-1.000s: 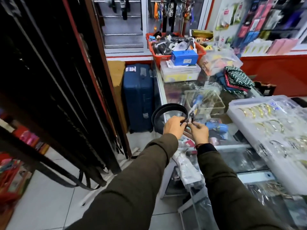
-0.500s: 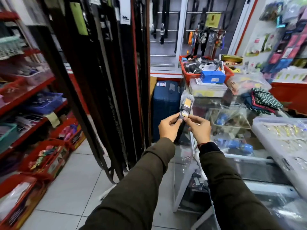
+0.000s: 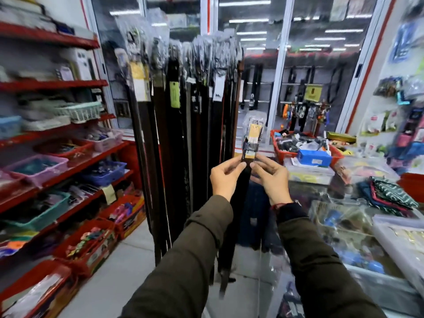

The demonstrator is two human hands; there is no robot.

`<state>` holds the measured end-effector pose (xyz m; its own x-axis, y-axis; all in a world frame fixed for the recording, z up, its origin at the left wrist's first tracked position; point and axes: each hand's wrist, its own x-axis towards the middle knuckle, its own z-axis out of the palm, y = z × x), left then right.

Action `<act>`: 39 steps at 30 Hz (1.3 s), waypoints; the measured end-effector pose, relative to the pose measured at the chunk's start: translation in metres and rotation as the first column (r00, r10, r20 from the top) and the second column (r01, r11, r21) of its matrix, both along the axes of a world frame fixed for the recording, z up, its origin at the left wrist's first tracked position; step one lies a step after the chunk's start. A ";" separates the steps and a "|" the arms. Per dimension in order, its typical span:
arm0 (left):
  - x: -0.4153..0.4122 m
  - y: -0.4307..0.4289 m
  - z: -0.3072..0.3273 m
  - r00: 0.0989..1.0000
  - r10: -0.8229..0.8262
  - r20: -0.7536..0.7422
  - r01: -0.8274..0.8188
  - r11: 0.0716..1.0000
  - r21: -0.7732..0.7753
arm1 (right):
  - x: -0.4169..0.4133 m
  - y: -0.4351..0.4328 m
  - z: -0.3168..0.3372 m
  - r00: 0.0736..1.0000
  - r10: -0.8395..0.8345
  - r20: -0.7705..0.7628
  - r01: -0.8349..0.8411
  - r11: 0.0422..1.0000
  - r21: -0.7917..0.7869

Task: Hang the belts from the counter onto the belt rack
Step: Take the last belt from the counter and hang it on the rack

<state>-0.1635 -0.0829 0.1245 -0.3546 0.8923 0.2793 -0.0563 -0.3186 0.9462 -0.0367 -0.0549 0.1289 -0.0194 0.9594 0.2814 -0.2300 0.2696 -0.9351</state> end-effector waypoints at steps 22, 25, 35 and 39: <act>-0.042 0.040 0.198 0.995 0.100 0.011 -0.098 0.942 0.322 | -0.059 0.036 0.197 0.995 0.065 -0.073 -0.044 0.965 0.257; -0.041 0.044 0.203 0.998 0.067 0.018 -0.069 0.953 0.296 | -0.056 0.044 0.203 0.998 0.033 -0.062 -0.016 0.969 0.248; -0.047 0.061 0.177 0.994 0.101 0.034 -0.106 0.966 0.235 | -0.063 0.059 0.188 1.000 0.003 0.019 -0.007 0.978 0.208; -0.045 0.066 0.175 0.993 0.112 0.044 -0.120 0.960 0.252 | -0.062 0.065 0.187 0.999 -0.006 0.041 -0.003 0.972 0.235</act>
<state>-0.2089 -0.0166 0.2995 -0.4630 0.7455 0.4795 -0.0311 -0.5543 0.8317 -0.0990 0.0099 0.3161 -0.0341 0.8668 0.4975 -0.1921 0.4828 -0.8544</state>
